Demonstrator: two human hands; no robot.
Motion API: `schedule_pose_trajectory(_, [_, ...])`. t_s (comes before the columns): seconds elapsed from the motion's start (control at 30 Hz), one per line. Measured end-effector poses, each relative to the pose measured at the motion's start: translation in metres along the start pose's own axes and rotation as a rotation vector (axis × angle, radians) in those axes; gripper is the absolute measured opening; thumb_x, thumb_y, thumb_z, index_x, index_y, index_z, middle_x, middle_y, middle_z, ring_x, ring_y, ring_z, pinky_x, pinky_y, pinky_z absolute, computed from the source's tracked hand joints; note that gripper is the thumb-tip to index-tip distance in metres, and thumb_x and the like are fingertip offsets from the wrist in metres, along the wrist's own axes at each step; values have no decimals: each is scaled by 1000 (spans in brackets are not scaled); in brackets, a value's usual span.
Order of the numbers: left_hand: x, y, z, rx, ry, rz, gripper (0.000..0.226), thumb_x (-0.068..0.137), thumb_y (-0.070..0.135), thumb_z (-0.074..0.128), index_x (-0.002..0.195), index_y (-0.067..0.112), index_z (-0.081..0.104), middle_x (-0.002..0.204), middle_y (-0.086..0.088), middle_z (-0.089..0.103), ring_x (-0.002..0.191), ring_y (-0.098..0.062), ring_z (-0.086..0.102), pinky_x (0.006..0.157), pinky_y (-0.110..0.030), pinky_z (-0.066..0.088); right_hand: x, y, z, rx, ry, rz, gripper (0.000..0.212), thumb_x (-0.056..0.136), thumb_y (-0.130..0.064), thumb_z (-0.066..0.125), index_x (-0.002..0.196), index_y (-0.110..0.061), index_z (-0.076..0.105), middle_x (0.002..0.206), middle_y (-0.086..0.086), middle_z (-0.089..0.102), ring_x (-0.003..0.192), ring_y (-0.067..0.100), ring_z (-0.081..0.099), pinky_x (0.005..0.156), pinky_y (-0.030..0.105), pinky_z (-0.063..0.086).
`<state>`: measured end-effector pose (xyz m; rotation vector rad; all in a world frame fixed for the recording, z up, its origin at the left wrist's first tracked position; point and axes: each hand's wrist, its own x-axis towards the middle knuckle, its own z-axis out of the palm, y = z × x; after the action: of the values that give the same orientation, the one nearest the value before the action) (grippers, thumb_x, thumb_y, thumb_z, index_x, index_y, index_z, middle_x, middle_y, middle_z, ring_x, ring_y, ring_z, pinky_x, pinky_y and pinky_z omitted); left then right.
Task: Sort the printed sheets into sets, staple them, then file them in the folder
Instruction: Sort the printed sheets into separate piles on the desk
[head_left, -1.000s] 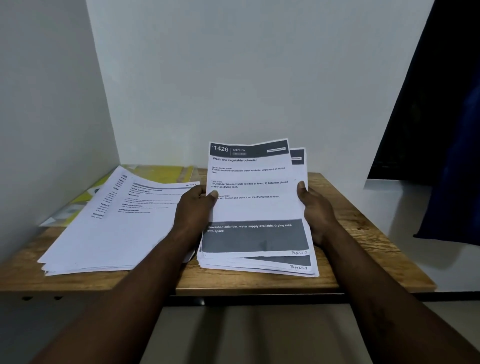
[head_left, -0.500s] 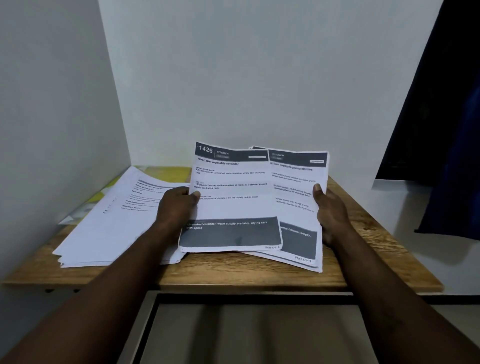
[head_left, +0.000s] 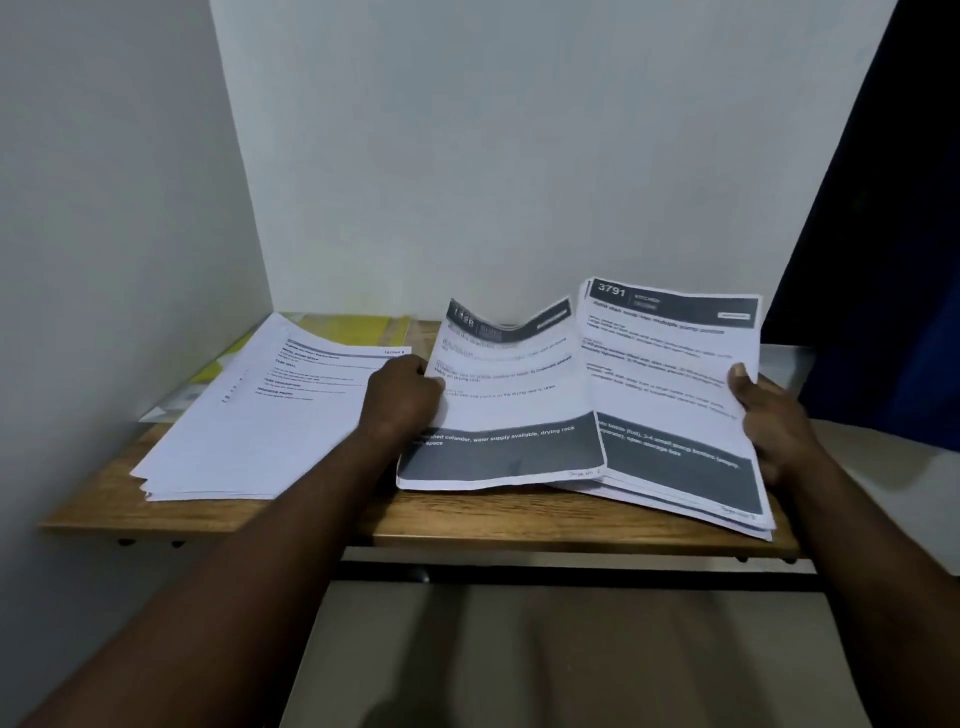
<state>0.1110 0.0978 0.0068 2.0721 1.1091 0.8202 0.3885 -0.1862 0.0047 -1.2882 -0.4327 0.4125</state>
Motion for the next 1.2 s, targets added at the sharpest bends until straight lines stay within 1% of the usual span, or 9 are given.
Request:
schedule_pose_trajectory(0.07, [-5,0,5,86,19,-3,19,94,21,62,110,15,69,118,-9,72,111,-33,64,80,-31,40,-4,-5,-12,1,4,24,52,82,-57,79,118,-22,70,106,4,81,102,29,77,63,38,65])
schedule_pose_trajectory(0.13, [-9,-2,7,160,46,-2,26,93,19,57,118,16,65,121,-14,70,113,-38,63,80,-34,41,-6,-8,-22,41,2,45,39,101,-46,62,126,-16,69,91,-3,82,84,16,80,56,29,62])
schedule_pose_trajectory(0.33, [-16,5,13,384,66,79,43,93,15,56,136,17,50,117,-18,67,108,-43,63,75,-37,42,-8,-10,-21,50,18,28,31,112,-27,45,138,-12,54,104,-4,76,63,-4,72,53,12,55])
schedule_pose_trajectory(0.47, [-19,3,16,571,91,169,59,95,34,67,149,26,44,138,-12,53,122,-38,52,85,-45,46,5,1,-19,-11,-40,75,46,99,-39,62,136,-11,65,118,8,78,103,29,78,67,38,65])
schedule_pose_trajectory(0.63, [-20,-1,22,650,-85,234,60,94,75,53,139,37,62,138,-2,64,132,-32,46,103,-49,38,8,2,0,-85,-98,69,25,104,-35,61,118,-16,70,102,5,82,91,27,80,64,39,65])
schedule_pose_trajectory(0.77, [-22,-7,19,595,-68,232,54,94,75,53,119,32,75,125,1,70,125,-30,50,99,-46,36,10,3,6,-95,-89,60,22,106,-34,59,116,-17,70,100,3,82,86,25,80,69,41,67])
schedule_pose_trajectory(0.97, [-24,1,18,679,38,339,43,98,63,57,117,29,75,120,1,74,119,-30,59,99,-47,39,9,2,0,-34,-65,66,22,106,-34,58,116,-19,71,105,5,82,89,27,80,68,43,67])
schedule_pose_trajectory(1.07, [-25,17,24,472,115,438,41,103,56,53,101,23,79,101,-1,79,99,-25,69,87,-37,50,7,2,-3,13,-55,58,24,108,-32,56,118,-15,70,107,8,81,91,30,80,69,45,67])
schedule_pose_trajectory(1.2, [-32,52,37,-147,-263,253,54,100,66,53,89,18,77,84,5,79,74,-15,76,86,-43,60,3,4,-1,10,-75,24,25,108,-30,56,121,-14,70,111,10,80,96,30,79,76,46,67])
